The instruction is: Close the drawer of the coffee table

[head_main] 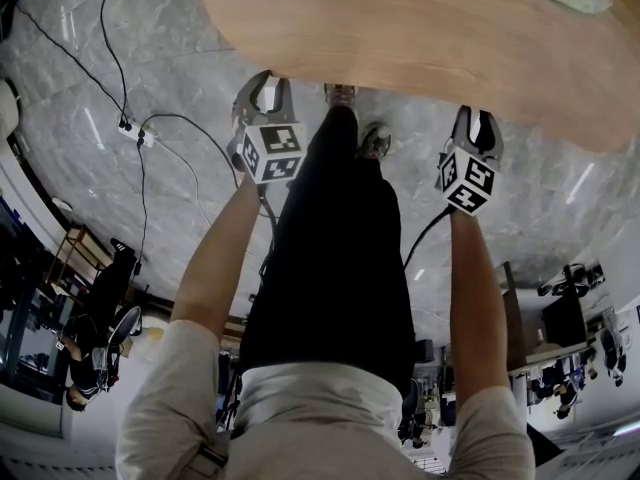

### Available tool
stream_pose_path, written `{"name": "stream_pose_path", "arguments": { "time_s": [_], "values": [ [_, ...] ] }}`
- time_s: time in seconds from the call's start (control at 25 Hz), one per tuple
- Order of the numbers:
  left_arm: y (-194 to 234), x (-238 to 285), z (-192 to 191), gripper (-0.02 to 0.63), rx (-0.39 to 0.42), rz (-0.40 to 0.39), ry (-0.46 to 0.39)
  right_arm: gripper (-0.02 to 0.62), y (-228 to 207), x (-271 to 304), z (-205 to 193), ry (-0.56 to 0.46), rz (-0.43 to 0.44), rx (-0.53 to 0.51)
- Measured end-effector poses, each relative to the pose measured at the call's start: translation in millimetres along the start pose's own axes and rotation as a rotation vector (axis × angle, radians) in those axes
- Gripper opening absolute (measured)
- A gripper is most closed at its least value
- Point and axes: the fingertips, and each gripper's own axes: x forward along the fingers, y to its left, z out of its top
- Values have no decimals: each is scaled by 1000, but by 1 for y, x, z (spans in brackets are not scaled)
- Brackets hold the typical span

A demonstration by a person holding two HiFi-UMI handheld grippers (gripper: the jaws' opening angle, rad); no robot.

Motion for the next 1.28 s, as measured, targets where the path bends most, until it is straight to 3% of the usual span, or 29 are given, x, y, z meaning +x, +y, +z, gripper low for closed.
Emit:
{"name": "stream_pose_path", "arguments": {
  "time_s": [0.2,0.28,0.36,0.52,0.68,1.08,1.28],
  "values": [
    [5,-4,1,110,-123,72,-31,140,0,-2,4,-36,2,4],
    [6,-8,-1,38,-173,101,-24,135,1,-7,4,-31,1,-26],
    [0,-17,1,20,-212,90,-31,121,7,-16,4,-30,6,-42],
    [-27,-52,23,20,-193,39,-91,79,28,-44,21,-73,55,-88],
    [-45,-99,56,20,-213,18,-165,8,53,-81,59,-161,118,-129],
    [-76,-266,173,20,-257,-26,-419,8,81,-241,197,-473,256,-254],
    [-82,-351,230,20,-282,-25,-605,8,85,-327,256,-650,274,-286]
  ]
}}
